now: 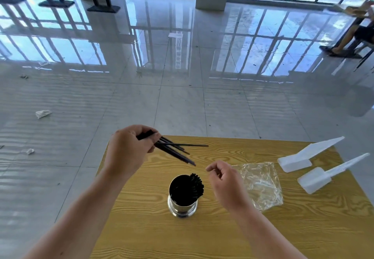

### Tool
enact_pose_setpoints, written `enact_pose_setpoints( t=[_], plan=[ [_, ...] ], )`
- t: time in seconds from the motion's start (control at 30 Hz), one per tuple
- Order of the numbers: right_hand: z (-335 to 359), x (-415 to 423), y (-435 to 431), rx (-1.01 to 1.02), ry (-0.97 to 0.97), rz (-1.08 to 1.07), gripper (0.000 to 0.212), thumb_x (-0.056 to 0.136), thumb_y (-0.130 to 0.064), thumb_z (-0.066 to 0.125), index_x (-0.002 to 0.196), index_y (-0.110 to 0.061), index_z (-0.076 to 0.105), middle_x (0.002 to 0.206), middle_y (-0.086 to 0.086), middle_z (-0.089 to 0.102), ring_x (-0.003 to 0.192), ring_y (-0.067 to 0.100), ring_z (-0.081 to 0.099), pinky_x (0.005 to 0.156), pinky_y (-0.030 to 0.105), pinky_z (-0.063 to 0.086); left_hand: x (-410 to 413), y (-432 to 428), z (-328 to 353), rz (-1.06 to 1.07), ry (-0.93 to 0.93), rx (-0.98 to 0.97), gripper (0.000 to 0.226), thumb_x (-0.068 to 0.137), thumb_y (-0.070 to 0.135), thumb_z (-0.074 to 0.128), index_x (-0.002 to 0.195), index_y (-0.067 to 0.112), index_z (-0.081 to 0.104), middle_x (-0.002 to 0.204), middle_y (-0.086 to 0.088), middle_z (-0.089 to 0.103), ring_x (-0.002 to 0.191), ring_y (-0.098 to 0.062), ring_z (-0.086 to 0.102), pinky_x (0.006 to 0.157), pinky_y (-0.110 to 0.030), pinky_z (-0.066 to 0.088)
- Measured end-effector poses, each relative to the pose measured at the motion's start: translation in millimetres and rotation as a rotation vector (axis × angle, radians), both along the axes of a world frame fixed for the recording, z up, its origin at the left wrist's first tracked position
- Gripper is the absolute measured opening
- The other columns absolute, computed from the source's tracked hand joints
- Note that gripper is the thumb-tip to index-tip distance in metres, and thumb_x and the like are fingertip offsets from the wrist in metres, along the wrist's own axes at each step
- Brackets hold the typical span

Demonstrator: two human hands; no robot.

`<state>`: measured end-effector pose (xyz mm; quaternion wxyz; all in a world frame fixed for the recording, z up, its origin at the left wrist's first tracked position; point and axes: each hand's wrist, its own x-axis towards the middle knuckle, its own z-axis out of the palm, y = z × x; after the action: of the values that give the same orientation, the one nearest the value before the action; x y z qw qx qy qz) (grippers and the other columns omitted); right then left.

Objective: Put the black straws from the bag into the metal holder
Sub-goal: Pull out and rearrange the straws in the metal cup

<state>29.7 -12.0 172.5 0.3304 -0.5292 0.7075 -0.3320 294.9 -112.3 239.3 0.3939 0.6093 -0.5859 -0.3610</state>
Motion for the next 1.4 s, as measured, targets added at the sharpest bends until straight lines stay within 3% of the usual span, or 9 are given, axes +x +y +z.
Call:
enact_pose_setpoints(
  t=[0.1,0.23,0.33,0.5,0.7,0.9,1.07,1.27,1.4],
  plan=[
    [12,7,-3,0.142,-0.254,0.085,0.011,0.097,-0.027,0.064,0.102,-0.03,0.073,0.07,-0.006,0.068,0.051,0.005,0.049,0.047,0.024,0.04,-3,10,-11,0.107,0.44,0.171,0.025,0.071,0.044,0.09,0.089,0.028,0.084,0.083,-0.003,0.082,0.069,-0.016,0.077,0.066,-0.03,0.063],
    [28,22,-16,0.331,-0.897,0.171,0.086,0.073,-0.062,0.089,0.134,-0.011,0.058,0.127,0.016,0.069,0.088,0.023,0.072,0.072,0.037,0.061,-20,28,-33,0.141,0.808,0.478,0.021,0.066,0.022,0.088,0.082,0.01,0.084,0.086,-0.009,0.08,0.065,-0.013,0.073,0.063,-0.024,0.061],
    [37,22,-28,0.274,-1.168,0.018,0.091,0.058,-0.061,0.098,0.126,-0.012,0.064,0.131,0.02,0.07,0.091,0.029,0.076,0.074,0.041,0.063,-31,42,-49,0.143,0.902,0.612,0.022,0.069,0.015,0.085,0.089,0.005,0.08,0.082,-0.009,0.079,0.063,-0.013,0.072,0.06,-0.024,0.062],
    [40,15,-36,0.12,-0.755,-0.02,0.017,0.096,-0.034,0.078,0.089,-0.019,0.082,0.094,0.013,0.083,0.08,0.029,0.08,0.065,0.033,0.064,-43,53,-70,0.071,0.878,0.719,0.029,0.076,0.013,0.081,0.101,0.001,0.074,0.077,-0.007,0.075,0.064,-0.013,0.071,0.062,-0.024,0.062],
    [33,10,-29,-0.048,-0.329,0.086,0.011,0.091,-0.028,0.07,0.081,-0.026,0.075,0.079,0.006,0.079,0.073,0.025,0.079,0.068,0.043,0.069,-40,57,-86,-0.02,0.398,0.66,0.02,0.092,0.018,0.079,0.11,0.014,0.072,0.098,-0.009,0.078,0.081,-0.019,0.076,0.069,-0.027,0.061],
    [16,22,-23,-0.003,-0.034,0.149,0.019,0.09,-0.028,0.073,0.077,-0.019,0.063,0.073,0.006,0.07,0.071,0.028,0.069,0.066,0.051,0.06,-35,59,-95,-0.031,0.145,0.534,0.012,0.089,0.026,0.08,0.098,0.023,0.073,0.085,0.001,0.079,0.079,-0.019,0.076,0.064,-0.03,0.062],
    [6,18,-22,0.034,0.049,0.219,0.021,0.088,-0.057,0.071,0.1,-0.039,0.068,0.091,-0.013,0.07,0.078,0.005,0.067,0.062,0.021,0.056,-46,58,-93,-0.198,-0.142,0.429,0.026,0.078,0.047,0.079,0.1,0.04,0.066,0.094,0.013,0.074,0.076,-0.004,0.071,0.064,-0.027,0.058],
    [-14,-9,-17,0.201,0.133,0.108,0.02,0.098,-0.051,0.064,0.112,-0.037,0.064,0.096,-0.013,0.069,0.08,0.005,0.069,0.063,0.025,0.056,-67,58,-91,-0.452,-0.373,0.415,0.065,0.067,0.06,0.079,0.126,0.044,0.056,0.119,0.023,0.055,0.099,-0.002,0.061,0.077,-0.021,0.052],
    [-33,-2,-11,0.399,-0.098,0.187,0.01,0.095,-0.041,0.067,0.103,-0.036,0.07,0.096,-0.005,0.079,0.081,0.014,0.078,0.074,0.045,0.068,-82,62,-94,-0.504,-0.496,0.327,0.067,0.072,0.058,0.078,0.132,0.04,0.054,0.127,0.018,0.057,0.103,-0.007,0.061,0.08,-0.021,0.049]
  ],
)
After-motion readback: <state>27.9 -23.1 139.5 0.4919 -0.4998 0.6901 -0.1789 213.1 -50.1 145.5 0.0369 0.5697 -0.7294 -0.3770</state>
